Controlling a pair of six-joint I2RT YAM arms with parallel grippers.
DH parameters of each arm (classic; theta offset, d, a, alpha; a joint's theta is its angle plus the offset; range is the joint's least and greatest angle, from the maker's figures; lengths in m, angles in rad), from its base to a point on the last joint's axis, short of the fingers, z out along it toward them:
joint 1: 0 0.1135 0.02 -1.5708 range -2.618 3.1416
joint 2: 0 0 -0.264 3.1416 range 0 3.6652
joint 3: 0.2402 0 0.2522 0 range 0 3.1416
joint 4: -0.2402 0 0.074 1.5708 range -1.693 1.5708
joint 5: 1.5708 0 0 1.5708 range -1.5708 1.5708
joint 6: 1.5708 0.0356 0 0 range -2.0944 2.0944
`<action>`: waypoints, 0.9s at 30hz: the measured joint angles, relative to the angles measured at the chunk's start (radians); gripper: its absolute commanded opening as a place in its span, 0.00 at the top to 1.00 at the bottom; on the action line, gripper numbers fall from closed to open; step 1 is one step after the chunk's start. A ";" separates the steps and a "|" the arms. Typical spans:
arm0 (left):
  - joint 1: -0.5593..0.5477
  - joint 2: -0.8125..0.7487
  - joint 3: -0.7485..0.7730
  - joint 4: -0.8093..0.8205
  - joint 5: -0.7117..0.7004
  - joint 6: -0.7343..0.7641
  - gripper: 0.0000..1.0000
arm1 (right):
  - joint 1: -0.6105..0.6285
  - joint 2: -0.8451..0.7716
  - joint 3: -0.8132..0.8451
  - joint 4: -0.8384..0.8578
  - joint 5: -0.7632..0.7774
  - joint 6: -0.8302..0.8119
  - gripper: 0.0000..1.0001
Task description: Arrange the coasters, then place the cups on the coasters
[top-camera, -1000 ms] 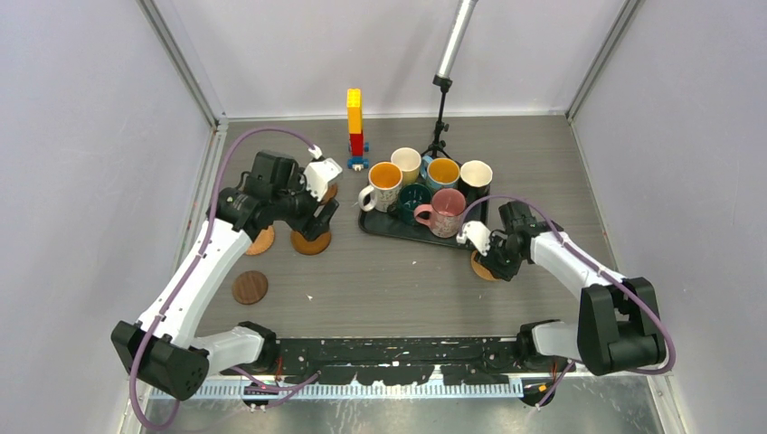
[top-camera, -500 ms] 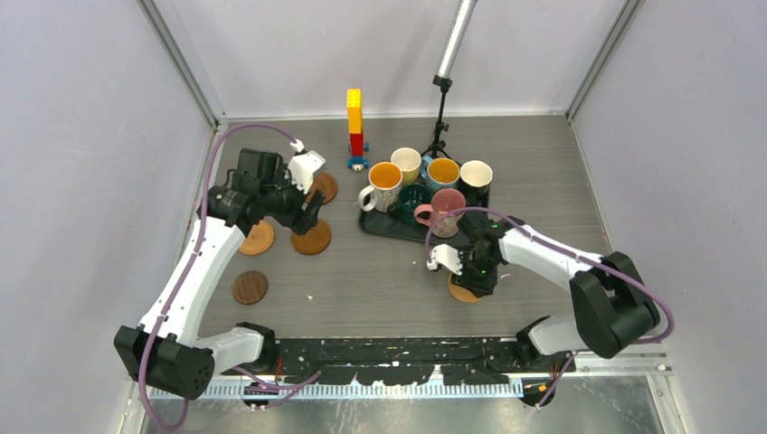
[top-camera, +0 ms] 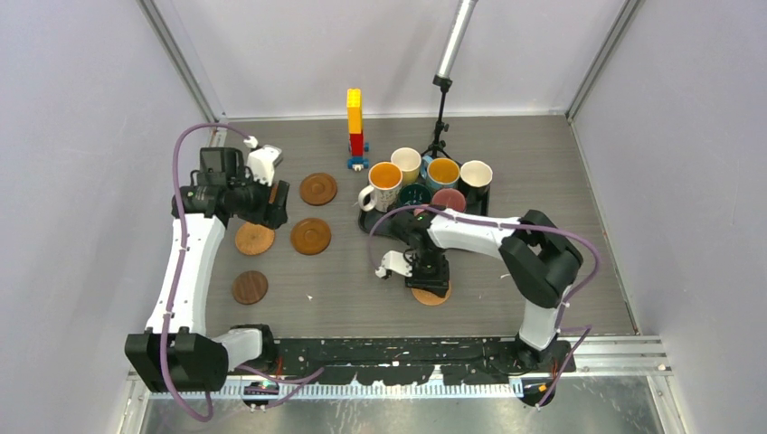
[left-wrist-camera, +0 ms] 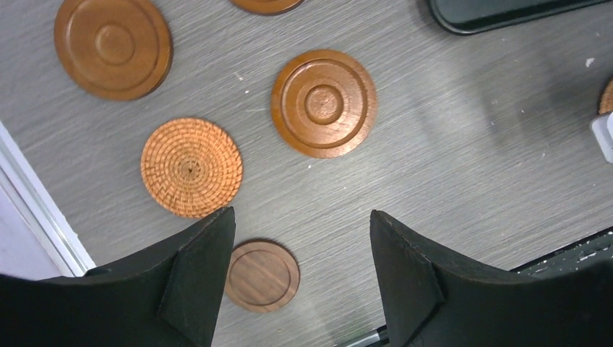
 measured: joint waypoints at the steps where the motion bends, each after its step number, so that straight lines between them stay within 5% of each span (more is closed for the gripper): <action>1: 0.021 0.004 0.000 -0.003 0.005 0.002 0.29 | 0.005 0.021 0.023 -0.023 0.003 0.002 0.65; 14: 0.185 0.012 0.000 -0.042 0.058 0.048 0.30 | 0.143 0.233 0.325 -0.080 -0.045 0.125 0.65; 27: 0.283 0.012 0.000 -0.057 0.089 0.087 0.30 | 0.244 0.447 0.665 0.256 -0.159 0.250 0.64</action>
